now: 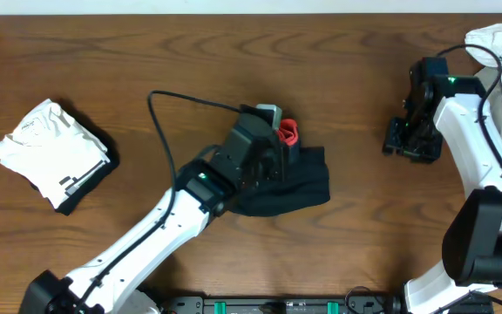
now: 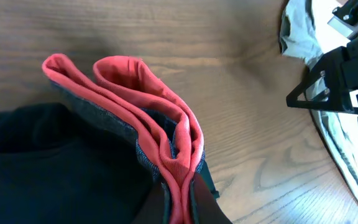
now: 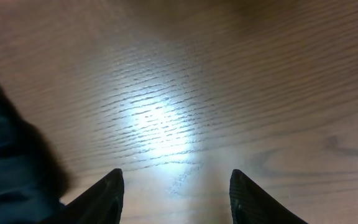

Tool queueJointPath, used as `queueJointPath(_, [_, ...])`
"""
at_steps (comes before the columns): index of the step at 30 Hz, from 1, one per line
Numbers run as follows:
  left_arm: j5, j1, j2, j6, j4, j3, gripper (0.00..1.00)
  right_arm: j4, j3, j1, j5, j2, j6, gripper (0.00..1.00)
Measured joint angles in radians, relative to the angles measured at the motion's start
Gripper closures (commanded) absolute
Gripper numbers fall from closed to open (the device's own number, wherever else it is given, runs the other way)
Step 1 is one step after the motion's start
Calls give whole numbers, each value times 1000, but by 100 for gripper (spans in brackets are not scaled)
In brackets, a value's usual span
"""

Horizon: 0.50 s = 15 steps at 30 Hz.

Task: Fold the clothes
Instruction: 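Fold the waistband end right over the leggings with the left gripper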

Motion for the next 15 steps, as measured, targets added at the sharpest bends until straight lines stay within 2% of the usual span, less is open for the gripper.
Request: queueJointPath(15, [-141,-84,23,-53,69,0,94,35,-48,0,-41,0,-6,48])
